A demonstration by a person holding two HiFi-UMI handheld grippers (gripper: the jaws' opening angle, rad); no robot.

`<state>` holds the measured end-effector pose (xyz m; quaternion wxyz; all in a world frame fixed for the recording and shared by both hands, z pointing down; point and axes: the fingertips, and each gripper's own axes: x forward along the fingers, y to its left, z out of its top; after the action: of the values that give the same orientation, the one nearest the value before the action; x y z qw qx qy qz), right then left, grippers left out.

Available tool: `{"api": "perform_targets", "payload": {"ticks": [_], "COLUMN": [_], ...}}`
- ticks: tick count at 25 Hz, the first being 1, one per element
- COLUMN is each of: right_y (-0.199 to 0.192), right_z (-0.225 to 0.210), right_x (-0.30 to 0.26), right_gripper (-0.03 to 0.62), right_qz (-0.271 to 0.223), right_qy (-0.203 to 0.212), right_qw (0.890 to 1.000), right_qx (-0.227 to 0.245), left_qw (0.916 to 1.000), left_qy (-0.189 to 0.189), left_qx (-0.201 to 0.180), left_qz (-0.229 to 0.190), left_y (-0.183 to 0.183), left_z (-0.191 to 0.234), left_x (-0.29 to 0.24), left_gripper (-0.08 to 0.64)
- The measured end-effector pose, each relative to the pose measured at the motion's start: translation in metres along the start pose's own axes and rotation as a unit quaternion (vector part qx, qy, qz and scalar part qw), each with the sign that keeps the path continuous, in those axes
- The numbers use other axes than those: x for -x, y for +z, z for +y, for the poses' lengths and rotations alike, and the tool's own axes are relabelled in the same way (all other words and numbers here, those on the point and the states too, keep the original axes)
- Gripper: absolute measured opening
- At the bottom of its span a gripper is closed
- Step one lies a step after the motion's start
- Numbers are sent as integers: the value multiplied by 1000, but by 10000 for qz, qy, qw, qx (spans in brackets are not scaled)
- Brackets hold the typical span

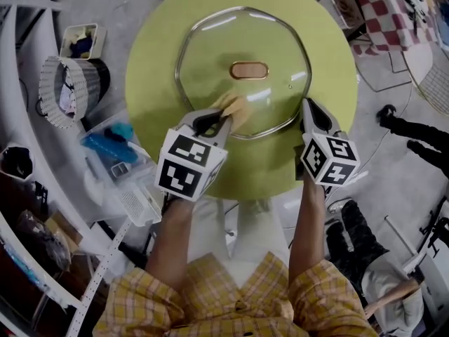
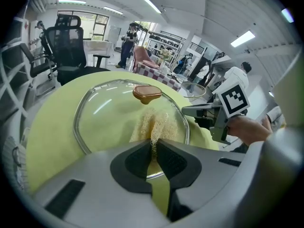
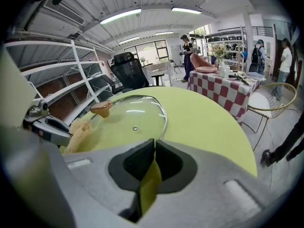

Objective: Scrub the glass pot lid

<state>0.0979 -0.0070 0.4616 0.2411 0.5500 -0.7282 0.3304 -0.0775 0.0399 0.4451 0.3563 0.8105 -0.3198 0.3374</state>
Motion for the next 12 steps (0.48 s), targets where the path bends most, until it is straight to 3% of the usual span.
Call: {"api": "perform_targets", "payload": {"ticks": [12], "right_y": [0], "right_z": [2], "right_x": [0], "right_gripper": [8], "right_qz": [-45], "right_qy": [-70], "right_qw": [10000], "right_qx": [5], "left_qw": [10000], "left_qy": [3], "left_qx": [25], "left_qz": [-22], "left_y": [0], "left_z": [11], "left_x": [5], "left_gripper": [34]}}
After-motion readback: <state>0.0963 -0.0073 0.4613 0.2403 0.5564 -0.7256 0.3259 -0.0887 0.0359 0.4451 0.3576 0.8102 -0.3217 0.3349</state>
